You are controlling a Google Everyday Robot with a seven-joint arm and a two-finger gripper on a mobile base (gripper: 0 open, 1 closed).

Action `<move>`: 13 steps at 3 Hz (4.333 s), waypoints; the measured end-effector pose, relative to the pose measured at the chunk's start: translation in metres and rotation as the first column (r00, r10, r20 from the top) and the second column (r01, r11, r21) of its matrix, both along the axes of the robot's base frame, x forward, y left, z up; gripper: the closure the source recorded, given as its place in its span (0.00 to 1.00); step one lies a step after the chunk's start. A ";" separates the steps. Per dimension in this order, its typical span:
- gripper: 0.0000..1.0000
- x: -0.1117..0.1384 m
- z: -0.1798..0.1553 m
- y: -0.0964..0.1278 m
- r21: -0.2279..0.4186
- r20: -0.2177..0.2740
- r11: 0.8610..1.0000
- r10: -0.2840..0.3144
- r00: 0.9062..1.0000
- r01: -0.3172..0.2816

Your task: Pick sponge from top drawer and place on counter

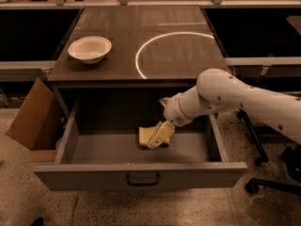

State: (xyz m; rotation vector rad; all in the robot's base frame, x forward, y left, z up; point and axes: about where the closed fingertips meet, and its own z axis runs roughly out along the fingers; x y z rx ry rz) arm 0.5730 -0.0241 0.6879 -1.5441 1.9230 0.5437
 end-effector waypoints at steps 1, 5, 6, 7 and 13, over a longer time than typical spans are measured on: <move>0.00 0.002 -0.011 -0.001 -0.013 0.010 1.000 -0.004 1.000 0.004; 0.17 0.013 -0.085 0.000 -0.110 0.051 0.987 0.120 0.991 -0.114; 0.41 0.013 -0.094 -0.001 -0.154 0.048 0.982 0.120 0.992 -0.111; 0.64 0.012 -0.082 -0.007 -0.137 0.076 0.986 0.110 0.991 -0.099; 1.00 0.028 0.151 -0.113 -0.036 0.421 0.990 0.137 0.897 -0.134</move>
Offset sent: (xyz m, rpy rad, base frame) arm 0.0131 -0.0104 -0.0668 0.0088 -0.0627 0.0951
